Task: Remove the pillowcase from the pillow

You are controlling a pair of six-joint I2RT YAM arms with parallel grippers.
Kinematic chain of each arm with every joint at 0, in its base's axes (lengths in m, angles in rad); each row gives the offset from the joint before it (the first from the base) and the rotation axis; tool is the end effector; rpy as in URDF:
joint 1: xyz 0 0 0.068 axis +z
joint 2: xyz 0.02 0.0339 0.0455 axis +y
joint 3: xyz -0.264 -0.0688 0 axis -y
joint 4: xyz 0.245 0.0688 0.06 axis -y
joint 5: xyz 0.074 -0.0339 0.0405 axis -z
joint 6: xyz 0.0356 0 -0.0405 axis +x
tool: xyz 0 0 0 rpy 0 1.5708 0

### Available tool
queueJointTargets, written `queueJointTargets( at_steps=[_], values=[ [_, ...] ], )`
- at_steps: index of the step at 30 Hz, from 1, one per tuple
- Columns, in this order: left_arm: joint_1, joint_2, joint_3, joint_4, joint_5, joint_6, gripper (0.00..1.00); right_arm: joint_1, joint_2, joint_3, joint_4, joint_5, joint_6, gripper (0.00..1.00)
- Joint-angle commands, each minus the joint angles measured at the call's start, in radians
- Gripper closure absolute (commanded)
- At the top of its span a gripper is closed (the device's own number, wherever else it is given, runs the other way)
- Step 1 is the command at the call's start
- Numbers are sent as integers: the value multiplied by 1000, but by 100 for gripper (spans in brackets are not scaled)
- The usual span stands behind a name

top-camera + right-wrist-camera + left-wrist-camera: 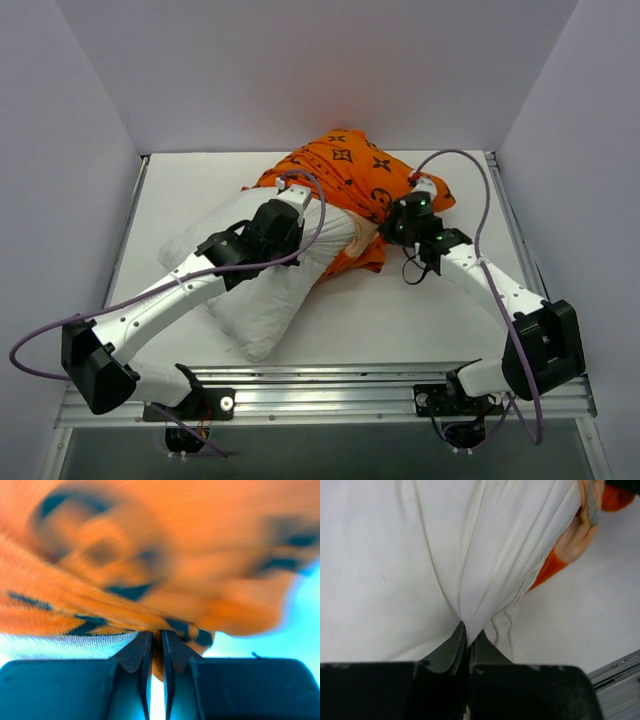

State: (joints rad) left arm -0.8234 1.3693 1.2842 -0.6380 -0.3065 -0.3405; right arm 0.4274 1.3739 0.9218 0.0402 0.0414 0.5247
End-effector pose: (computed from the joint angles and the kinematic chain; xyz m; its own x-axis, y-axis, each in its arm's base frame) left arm 0.2100 -0.2108 0.3397 -0.6061 0.1856 -0.7734 0.3640 0.9293 -0.0622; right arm 0.2876 0.1294 0.2755 -0.5055 0.3198 -0.8014 -0.1460 0.8837 0.4447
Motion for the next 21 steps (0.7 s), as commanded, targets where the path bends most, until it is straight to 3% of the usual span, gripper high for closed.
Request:
queueJointTargets(
  at_steps=[1, 6, 13, 17, 19, 21],
  values=[
    [62, -171, -16, -185, -94, -9, 98, -280, -22, 70, -169, 319, 20, 100],
    [122, -271, -39, -323, -103, -22, 98, -502, 0, 170, -181, 321, 63, 100],
    [164, -403, 6, -491, -134, -51, 98, -651, 33, 259, -158, 334, 140, 100],
    [164, -423, 24, -494, -143, -46, 98, -638, 47, 302, -139, 189, 94, 100],
    [164, -409, 6, -413, -44, -49, 98, -606, 10, 243, -76, 44, 78, 100],
    [158, -392, -42, -302, 76, -69, 98, -540, -16, 218, -51, 9, 77, 100]
  ],
)
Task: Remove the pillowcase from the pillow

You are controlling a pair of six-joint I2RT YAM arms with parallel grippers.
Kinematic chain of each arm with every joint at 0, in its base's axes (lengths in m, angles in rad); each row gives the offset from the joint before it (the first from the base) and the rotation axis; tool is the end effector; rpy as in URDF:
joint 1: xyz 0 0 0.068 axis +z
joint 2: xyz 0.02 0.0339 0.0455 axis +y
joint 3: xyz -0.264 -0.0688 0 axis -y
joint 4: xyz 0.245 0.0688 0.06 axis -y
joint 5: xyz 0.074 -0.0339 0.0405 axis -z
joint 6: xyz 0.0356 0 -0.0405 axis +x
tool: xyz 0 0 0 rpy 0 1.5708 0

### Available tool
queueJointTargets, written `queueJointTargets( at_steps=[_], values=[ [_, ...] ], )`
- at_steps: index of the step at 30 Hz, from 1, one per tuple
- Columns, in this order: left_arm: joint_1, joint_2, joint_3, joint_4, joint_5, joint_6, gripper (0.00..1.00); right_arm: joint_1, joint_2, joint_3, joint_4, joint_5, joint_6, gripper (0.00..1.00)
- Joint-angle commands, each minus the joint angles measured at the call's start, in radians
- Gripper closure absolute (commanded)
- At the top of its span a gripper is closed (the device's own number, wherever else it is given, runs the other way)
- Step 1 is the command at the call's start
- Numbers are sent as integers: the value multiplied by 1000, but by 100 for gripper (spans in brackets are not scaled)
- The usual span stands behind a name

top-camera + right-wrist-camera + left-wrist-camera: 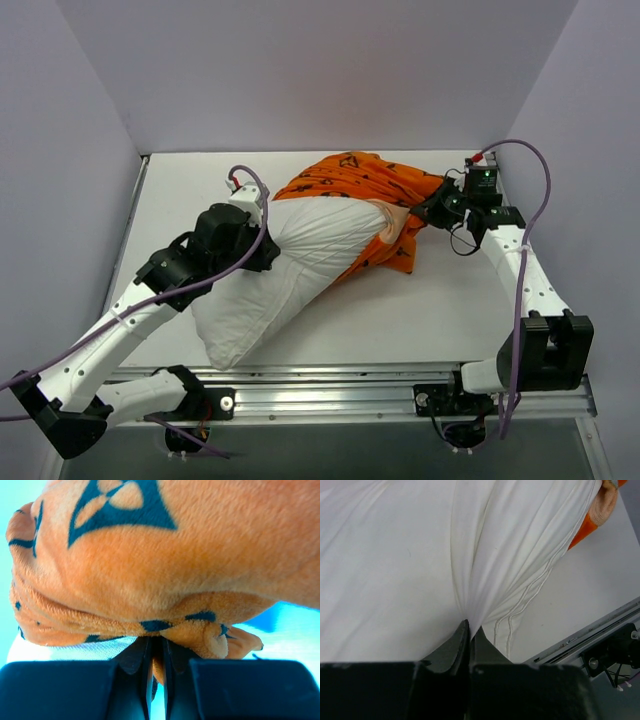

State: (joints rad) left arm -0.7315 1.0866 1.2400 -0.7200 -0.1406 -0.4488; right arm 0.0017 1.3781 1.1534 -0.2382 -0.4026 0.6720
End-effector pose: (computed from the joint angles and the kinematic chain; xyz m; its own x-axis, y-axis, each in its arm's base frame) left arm 0.1687 -0.1447 0.3852 -0.6087 -0.0309 -0.7928 0.3433 0.8906 -0.2983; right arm 0.3171 0.0145 0.3288 -0.5687 0.5718 -0.5913 0.0024 0.7200 0.6940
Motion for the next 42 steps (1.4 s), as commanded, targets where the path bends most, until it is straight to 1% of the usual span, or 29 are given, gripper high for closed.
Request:
queueJointTargets(
  at_steps=[1, 2, 3, 5, 6, 8, 9, 10, 11, 12, 13, 14, 15, 16, 17, 21, 22, 23, 26, 27, 28, 29, 30, 32, 33, 35, 38, 39, 42],
  values=[
    [58, -90, -17, -172, -62, 32, 98, -95, -25, -33, 229, 399, -75, 100],
    [47, -77, -37, -132, -41, 15, 98, -71, -28, -44, 269, 354, -72, 100],
    [18, -45, -68, -49, -27, 10, 98, -59, -34, -66, 278, 325, -71, 95],
    [-17, -2, -83, 20, -48, 15, 98, -36, -37, -84, 309, 256, -81, 85],
    [-52, 25, -80, 63, -71, 22, 98, -10, -36, -92, 312, 249, -90, 75],
    [-86, 114, -50, 96, -170, 57, 98, 19, -34, -98, 298, 248, -112, 67],
    [-103, 142, -36, 120, -203, 74, 98, 30, -37, -101, 294, 239, -124, 56],
    [-135, 192, -5, 128, -253, 90, 94, 34, -40, -103, 287, 228, -126, 50],
    [-147, 211, 15, 128, -269, 104, 82, 34, -47, -103, 275, 216, -130, 45],
    [-160, 225, 35, 113, -274, 105, 74, 38, -66, -103, 269, 194, -146, 35],
    [-184, 234, 51, 107, -274, 105, 63, 50, -79, -97, 258, 193, -153, 31],
    [-192, 228, 64, 108, -271, 98, 24, 60, -92, -78, 234, 200, -163, 29],
    [-198, 202, 62, 108, -264, 85, 10, 69, -121, -69, 203, 229, -181, 24],
    [-200, 184, 59, 103, -257, 67, 2, 90, -135, -61, 189, 244, -190, 23],
    [-200, 165, 56, 91, -257, 12, 6, 104, -149, -54, 171, 263, -198, 22],
    [-160, 60, 64, -27, -289, -112, 6, 182, -204, -31, 158, 332, -238, 21],
    [-135, 46, 65, -44, -280, -129, 6, 202, -206, -29, 162, 347, -262, 21],
    [-67, 38, 67, -58, -262, -146, 6, 245, -205, -26, 172, 353, -276, 21],
    [70, 16, 47, -67, -136, -145, 6, 328, -159, 9, 178, 358, -333, 21],
    [158, 16, 39, -47, -96, -139, 6, 354, -121, 28, 180, 357, -348, 21],
    [196, 27, 18, -32, -24, -131, 6, 380, -100, 46, 181, 357, -368, 21],
    [225, 35, 9, -21, 1, -130, 6, 409, -81, 89, 189, 363, -388, 21],
    [271, 45, 3, -1, 22, -130, 6, 473, -35, 113, 188, 384, -431, 21],
    [294, 73, -20, 19, 73, -134, 6, 533, 16, 169, 180, 400, -474, 21],
    [303, 82, -28, 42, 85, -136, 6, 579, 66, 178, 177, 445, -501, 20],
    [325, 85, -56, 66, 125, -145, 6, 604, 114, 178, 155, 499, -493, 20],
    [354, 90, -70, 94, 171, -134, 6, 612, 150, 74, 166, 553, -390, 20],
    [363, 93, -65, 94, 185, -125, 6, 612, 139, -17, 174, 565, -361, 20],
    [405, 119, -24, 76, 219, -110, 6, 606, 99, -157, 194, 593, -261, 20]
  ],
)
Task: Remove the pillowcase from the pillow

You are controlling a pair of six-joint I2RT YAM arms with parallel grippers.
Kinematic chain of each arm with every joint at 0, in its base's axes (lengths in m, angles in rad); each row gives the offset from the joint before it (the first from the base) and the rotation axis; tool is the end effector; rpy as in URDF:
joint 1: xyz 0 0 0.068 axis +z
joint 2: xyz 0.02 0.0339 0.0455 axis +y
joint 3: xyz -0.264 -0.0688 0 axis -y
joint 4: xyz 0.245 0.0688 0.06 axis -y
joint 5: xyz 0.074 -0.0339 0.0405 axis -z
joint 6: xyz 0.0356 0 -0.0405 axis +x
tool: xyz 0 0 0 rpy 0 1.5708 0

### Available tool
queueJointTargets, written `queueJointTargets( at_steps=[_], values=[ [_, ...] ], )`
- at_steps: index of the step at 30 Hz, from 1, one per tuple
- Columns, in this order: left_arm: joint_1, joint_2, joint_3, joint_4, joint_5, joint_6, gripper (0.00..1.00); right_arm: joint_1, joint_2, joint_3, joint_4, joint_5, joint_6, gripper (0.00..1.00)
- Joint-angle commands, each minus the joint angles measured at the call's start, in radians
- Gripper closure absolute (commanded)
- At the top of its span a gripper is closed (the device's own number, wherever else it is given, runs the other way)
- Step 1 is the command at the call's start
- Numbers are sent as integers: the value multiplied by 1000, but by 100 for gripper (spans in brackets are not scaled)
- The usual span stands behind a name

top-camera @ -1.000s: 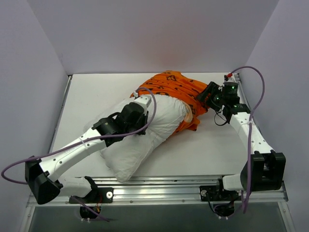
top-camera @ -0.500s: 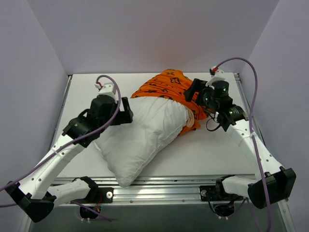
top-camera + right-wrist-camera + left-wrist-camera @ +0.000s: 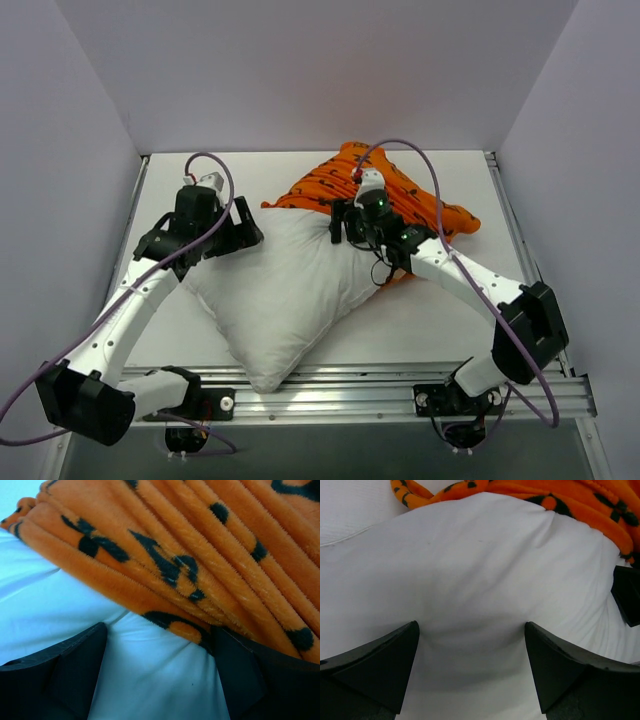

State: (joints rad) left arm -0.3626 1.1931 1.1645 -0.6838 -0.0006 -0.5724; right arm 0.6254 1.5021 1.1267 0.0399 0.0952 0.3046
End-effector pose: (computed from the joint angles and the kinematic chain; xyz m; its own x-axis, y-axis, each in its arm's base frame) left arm 0.2358 -0.0894 0.3402 -0.7056 -0.3116 -0.6364 -0.0332 0.9117 -0.4096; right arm 0.2899 0.2052 0.3068 -0.4076 0.0739 -0.9102 -0.4065 0.8778 0.2533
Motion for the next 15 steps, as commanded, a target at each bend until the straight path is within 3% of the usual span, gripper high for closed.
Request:
queueJointTargets(
  at_steps=[1, 7, 15],
  values=[
    [46, 32, 63, 40, 89, 19, 6, -18, -35, -206, -77, 90, 120, 20],
    [94, 201, 194, 29, 226, 112, 6, -23, -68, -352, -49, 74, 176, 20],
    [97, 495, 397, -40, 411, 282, 6, -46, -31, -374, 29, 26, 171, 20]
  ],
)
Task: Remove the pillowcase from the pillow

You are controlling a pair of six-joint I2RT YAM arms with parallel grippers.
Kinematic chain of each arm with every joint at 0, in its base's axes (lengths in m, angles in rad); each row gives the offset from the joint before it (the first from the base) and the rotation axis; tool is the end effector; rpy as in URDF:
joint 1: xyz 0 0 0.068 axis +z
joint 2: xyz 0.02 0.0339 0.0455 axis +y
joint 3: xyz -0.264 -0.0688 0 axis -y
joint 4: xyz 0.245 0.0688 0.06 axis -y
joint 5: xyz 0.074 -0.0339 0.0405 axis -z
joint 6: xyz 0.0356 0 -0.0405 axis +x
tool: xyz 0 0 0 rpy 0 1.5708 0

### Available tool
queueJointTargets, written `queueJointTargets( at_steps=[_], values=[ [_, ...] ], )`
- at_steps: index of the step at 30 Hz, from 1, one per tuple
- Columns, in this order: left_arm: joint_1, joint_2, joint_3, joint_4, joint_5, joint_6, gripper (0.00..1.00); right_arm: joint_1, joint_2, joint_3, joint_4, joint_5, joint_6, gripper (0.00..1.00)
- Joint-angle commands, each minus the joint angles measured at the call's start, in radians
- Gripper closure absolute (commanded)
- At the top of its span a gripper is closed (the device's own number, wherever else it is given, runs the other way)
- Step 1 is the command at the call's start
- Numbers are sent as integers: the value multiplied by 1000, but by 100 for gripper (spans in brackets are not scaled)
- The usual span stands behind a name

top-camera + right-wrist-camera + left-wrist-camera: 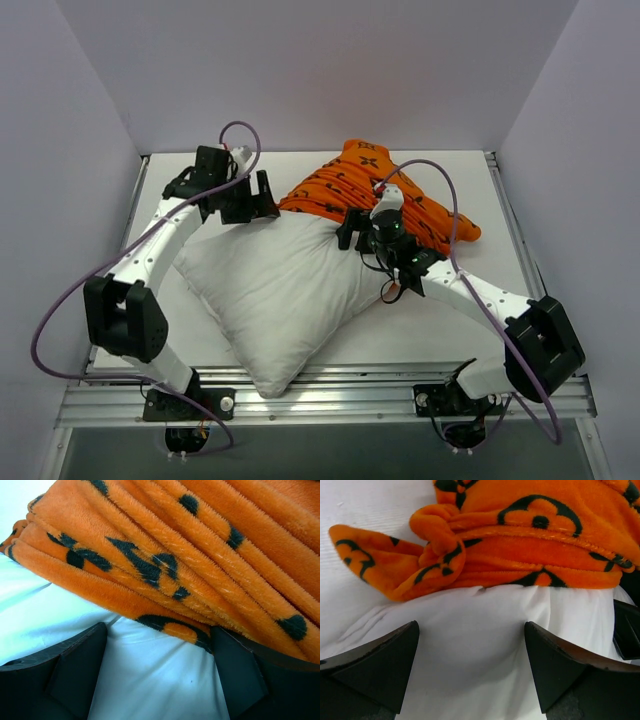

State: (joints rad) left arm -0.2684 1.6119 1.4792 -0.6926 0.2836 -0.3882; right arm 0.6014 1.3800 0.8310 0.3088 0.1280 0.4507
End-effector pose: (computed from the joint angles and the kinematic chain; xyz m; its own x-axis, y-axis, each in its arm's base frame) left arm 0.3397 -0.1038 0.3248 -0.8214 -0.1510 -0.5500 0.1369 0.8840 -0.4471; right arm 0.2635 0.1753 0.2700 -0.3765 0.2656 -0.8875 -0.3277 0.8579 0.3958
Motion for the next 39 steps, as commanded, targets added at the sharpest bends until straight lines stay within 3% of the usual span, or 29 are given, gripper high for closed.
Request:
queueJointTargets(
  at_steps=[1, 9, 11, 12, 13, 14, 18, 22, 25, 34, 39],
  values=[
    [1, 107, 93, -45, 150, 106, 6, -23, 93, -76, -234, -10, 23, 20],
    [-64, 236, -36, 22, 341, 57, 7, -23, 106, -64, -212, -8, 8, 21],
    [-78, 250, -54, 45, 353, 36, 34, -22, 110, -59, -211, -11, 8, 21],
    [-78, 255, -72, 59, 361, 26, 71, -22, 108, -55, -211, -14, 8, 21],
    [-78, 252, -77, 68, 367, 17, 90, -22, 106, -46, -217, -14, 6, 21],
    [-77, 247, -76, 74, 361, 15, 97, -20, 99, -38, -223, -14, 3, 21],
    [-77, 146, -22, 52, 286, 70, 98, -9, 61, 23, -278, -1, -26, 21],
    [-95, 45, 134, -48, 12, 204, 98, 1, 16, 143, -393, 7, -78, 21],
    [-127, -29, 184, -61, -58, 264, 98, 5, 5, 269, -427, 31, -122, 21],
    [-319, -158, 234, -78, -336, 356, 98, -3, 195, 718, -500, 78, -270, 17],
    [-373, -214, 221, -62, -391, 364, 98, -23, 352, 893, -545, -77, -334, 16]
  ],
)
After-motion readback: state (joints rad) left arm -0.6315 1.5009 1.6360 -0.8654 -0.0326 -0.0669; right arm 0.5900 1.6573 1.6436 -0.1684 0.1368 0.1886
